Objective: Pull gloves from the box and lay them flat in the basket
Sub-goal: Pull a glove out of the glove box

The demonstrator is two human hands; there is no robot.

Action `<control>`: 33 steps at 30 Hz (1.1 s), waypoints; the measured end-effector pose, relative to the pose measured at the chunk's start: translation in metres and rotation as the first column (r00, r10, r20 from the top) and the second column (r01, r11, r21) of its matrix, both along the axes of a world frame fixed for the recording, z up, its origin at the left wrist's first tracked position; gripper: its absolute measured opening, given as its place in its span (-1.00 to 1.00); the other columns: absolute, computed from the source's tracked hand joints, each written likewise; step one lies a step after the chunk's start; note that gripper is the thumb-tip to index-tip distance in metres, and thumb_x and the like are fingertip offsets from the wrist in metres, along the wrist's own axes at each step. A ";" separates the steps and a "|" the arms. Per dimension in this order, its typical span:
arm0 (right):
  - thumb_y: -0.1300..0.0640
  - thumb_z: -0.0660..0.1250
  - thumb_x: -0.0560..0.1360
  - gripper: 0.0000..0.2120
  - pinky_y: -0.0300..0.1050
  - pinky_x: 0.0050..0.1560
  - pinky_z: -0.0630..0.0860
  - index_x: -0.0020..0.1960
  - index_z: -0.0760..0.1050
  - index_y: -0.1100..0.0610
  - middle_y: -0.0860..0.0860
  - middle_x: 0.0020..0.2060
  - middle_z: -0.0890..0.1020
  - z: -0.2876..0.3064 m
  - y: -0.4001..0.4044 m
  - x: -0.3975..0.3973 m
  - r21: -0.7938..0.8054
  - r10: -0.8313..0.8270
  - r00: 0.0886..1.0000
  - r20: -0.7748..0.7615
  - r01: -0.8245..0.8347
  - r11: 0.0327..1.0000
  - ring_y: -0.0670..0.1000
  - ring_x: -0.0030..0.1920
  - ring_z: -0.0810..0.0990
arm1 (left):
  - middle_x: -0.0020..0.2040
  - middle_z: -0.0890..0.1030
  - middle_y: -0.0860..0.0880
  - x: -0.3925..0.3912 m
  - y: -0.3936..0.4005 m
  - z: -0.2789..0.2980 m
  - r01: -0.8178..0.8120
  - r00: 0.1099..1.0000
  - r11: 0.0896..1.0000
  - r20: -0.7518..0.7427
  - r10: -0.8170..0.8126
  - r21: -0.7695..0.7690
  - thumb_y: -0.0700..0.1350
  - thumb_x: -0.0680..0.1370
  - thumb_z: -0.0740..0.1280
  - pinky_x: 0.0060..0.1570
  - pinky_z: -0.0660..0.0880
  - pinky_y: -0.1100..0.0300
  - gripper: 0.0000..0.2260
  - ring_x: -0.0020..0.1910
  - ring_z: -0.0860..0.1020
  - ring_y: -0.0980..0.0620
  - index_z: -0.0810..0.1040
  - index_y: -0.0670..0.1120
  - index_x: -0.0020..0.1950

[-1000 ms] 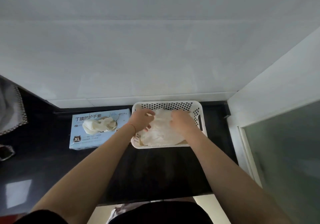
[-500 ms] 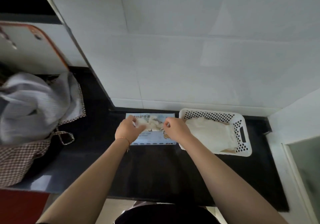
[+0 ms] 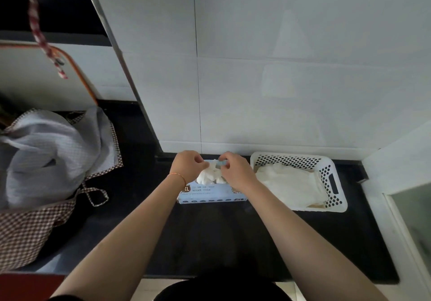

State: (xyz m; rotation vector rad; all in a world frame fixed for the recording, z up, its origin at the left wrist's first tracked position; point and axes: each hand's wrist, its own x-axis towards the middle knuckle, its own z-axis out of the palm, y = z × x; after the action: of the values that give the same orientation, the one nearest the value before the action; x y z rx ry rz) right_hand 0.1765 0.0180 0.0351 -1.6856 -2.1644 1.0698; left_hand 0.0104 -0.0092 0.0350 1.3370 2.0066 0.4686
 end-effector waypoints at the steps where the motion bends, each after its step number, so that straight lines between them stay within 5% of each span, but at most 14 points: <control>1: 0.19 0.22 0.58 -0.71 -0.10 -0.17 0.49 0.29 0.48 0.03 -0.04 0.02 0.53 0.001 0.001 -0.003 0.020 0.014 1.000 -0.017 -0.013 1.000 -0.02 -0.13 0.53 | -0.28 0.62 -0.03 -0.001 0.000 0.001 0.010 1.000 1.000 0.019 -0.010 0.021 -0.05 0.51 0.40 -0.26 0.45 0.26 -0.83 -0.28 0.51 0.06 0.58 -0.12 -0.22; 9: 0.12 0.31 0.56 -0.92 -0.14 -0.18 0.43 -0.06 0.56 0.08 -0.05 -0.09 0.52 0.003 0.012 -0.022 0.071 0.058 0.996 0.074 -0.063 0.995 -0.01 -0.15 0.51 | -0.27 0.60 0.03 -0.007 -0.007 -0.003 -0.013 0.985 0.997 0.173 0.000 0.075 0.07 0.51 0.42 -0.24 0.48 0.23 -0.78 -0.29 0.51 0.10 0.59 -0.08 -0.15; 12: 0.20 0.27 0.55 -0.93 -0.11 -0.17 0.46 -0.10 0.50 0.12 -0.02 -0.05 0.49 0.009 0.014 -0.024 0.155 0.036 0.999 -0.017 -0.033 0.987 0.00 -0.17 0.52 | -0.01 0.56 0.07 -0.012 -0.005 -0.008 -0.026 0.972 0.999 0.236 0.017 0.035 0.07 0.51 0.42 -0.06 0.49 0.21 -0.73 -0.03 0.54 0.06 0.53 -0.04 0.10; 14: 0.24 0.24 0.56 -0.93 -0.15 -0.22 0.41 -0.10 0.46 0.13 -0.04 -0.09 0.50 0.016 0.015 -0.024 0.183 0.062 0.997 -0.050 -0.052 0.982 -0.02 -0.21 0.49 | 0.19 0.44 0.07 -0.013 -0.007 -0.012 0.066 0.966 0.996 0.256 -0.048 -0.064 0.03 0.46 0.48 0.07 0.46 0.19 -0.46 0.15 0.47 0.06 0.38 -0.01 0.38; 17: 0.24 0.19 0.56 -0.92 -0.13 -0.30 0.38 -0.08 0.43 0.12 -0.02 -0.21 0.54 0.024 0.017 -0.025 0.167 0.077 0.993 -0.091 -0.061 0.984 0.00 -0.31 0.46 | 0.37 0.43 -0.06 -0.011 -0.011 -0.019 0.136 0.966 0.981 0.239 -0.101 -0.137 -0.02 0.44 0.49 0.16 0.40 0.19 -0.30 0.27 0.45 -0.02 0.25 0.00 0.51; 22: 0.24 0.20 0.58 -0.90 0.00 -0.22 0.49 -0.10 0.41 0.11 -0.02 -0.29 0.53 0.030 0.017 -0.025 0.183 0.010 0.984 -0.180 0.024 0.983 0.12 -0.26 0.57 | 0.36 0.45 -0.07 -0.013 -0.012 -0.025 0.149 0.964 0.982 0.239 -0.117 -0.119 -0.01 0.44 0.49 0.15 0.38 0.19 -0.32 0.25 0.45 -0.03 0.28 0.05 0.49; 29: 0.28 0.23 0.57 -0.86 -0.17 -0.20 0.47 0.01 0.52 0.11 -0.06 -0.26 0.56 0.053 0.029 -0.020 0.230 -0.015 0.970 -0.244 0.073 0.970 0.00 -0.24 0.56 | 0.14 0.42 0.11 -0.001 -0.011 -0.011 0.022 0.935 0.998 0.353 -0.043 0.066 0.10 0.38 0.55 -0.01 0.51 0.08 -0.46 0.19 0.41 0.09 0.42 0.07 0.28; 33: 0.27 0.18 0.58 -0.79 -0.35 -0.24 0.34 0.07 0.56 0.09 -0.11 -0.17 0.52 0.061 0.030 -0.022 0.248 0.032 0.984 -0.177 0.013 0.969 -0.18 -0.24 0.47 | 0.03 0.55 0.05 0.002 -0.006 -0.010 0.039 0.986 0.993 0.158 -0.057 0.113 0.07 0.44 0.49 -0.01 0.47 0.19 -0.75 0.09 0.53 0.05 0.55 0.00 0.02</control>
State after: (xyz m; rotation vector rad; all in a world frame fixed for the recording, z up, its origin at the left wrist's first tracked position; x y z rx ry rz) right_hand 0.1544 0.0483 0.0966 -1.4138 -2.0928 0.8728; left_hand 0.0127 -0.0155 0.0248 1.3647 1.8354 0.6521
